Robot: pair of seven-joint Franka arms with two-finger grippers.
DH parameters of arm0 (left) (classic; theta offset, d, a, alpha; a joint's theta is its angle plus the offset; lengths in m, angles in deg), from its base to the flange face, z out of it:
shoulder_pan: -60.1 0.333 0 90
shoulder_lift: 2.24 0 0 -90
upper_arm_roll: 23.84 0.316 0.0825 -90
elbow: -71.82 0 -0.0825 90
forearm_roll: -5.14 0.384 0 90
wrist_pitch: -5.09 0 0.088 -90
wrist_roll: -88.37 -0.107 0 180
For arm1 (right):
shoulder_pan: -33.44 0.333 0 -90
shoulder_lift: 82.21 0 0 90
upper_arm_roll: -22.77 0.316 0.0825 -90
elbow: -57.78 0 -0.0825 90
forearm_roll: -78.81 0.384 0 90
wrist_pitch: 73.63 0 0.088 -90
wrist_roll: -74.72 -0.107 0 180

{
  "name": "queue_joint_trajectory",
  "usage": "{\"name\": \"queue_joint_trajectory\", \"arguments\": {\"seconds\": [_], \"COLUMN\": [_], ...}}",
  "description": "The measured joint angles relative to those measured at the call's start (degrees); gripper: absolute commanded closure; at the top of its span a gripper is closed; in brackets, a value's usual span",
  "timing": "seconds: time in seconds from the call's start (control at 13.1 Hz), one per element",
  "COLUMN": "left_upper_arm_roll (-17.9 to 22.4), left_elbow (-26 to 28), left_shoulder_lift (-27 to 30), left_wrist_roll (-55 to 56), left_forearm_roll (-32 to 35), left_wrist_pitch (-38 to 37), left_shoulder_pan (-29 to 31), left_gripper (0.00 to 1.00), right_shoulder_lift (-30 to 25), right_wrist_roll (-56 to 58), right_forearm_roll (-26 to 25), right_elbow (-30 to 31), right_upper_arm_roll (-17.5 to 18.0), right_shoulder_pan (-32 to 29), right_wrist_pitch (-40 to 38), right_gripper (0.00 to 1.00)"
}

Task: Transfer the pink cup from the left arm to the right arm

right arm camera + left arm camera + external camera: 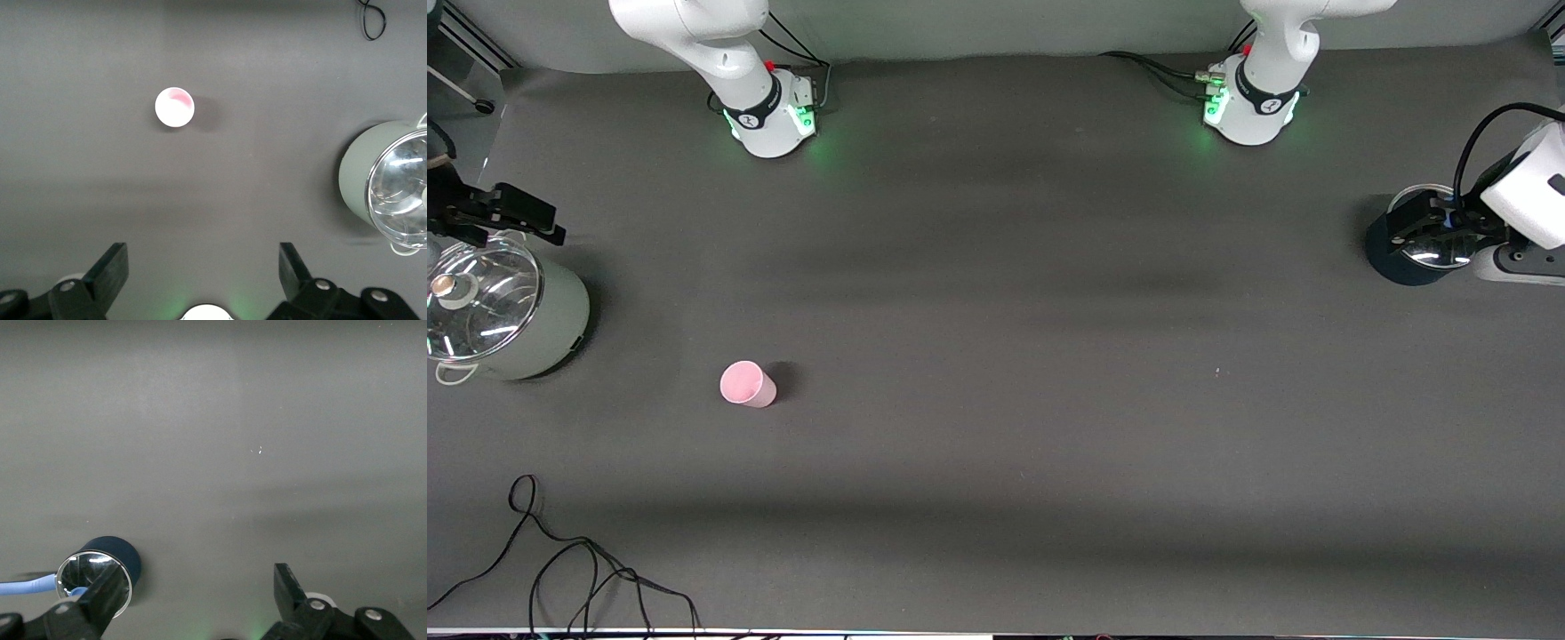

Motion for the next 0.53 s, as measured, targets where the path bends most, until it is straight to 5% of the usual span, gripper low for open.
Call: {"name": "queue_joint_trajectory", "arguments": {"seconds": [0.53], "left_upper_arm_roll": [0.0], "left_elbow": [0.7], "left_shoulder_lift": [0.0], "left_wrist_roll": [0.0], "left_forearm_roll": [-0.2], "left_wrist_pitch": [1.2], "left_shoulder_pan": [0.3], "left_gripper": [0.0], "right_shoulder_lift": [1.0], "right_wrist_roll": [0.0], "right_forearm_roll": [0.0], "right_elbow": [0.0], "right_upper_arm_roll": [0.4], "right_shoulder_pan": [0.8], "right_wrist_pitch": [0.9], "right_gripper": [0.0]}}
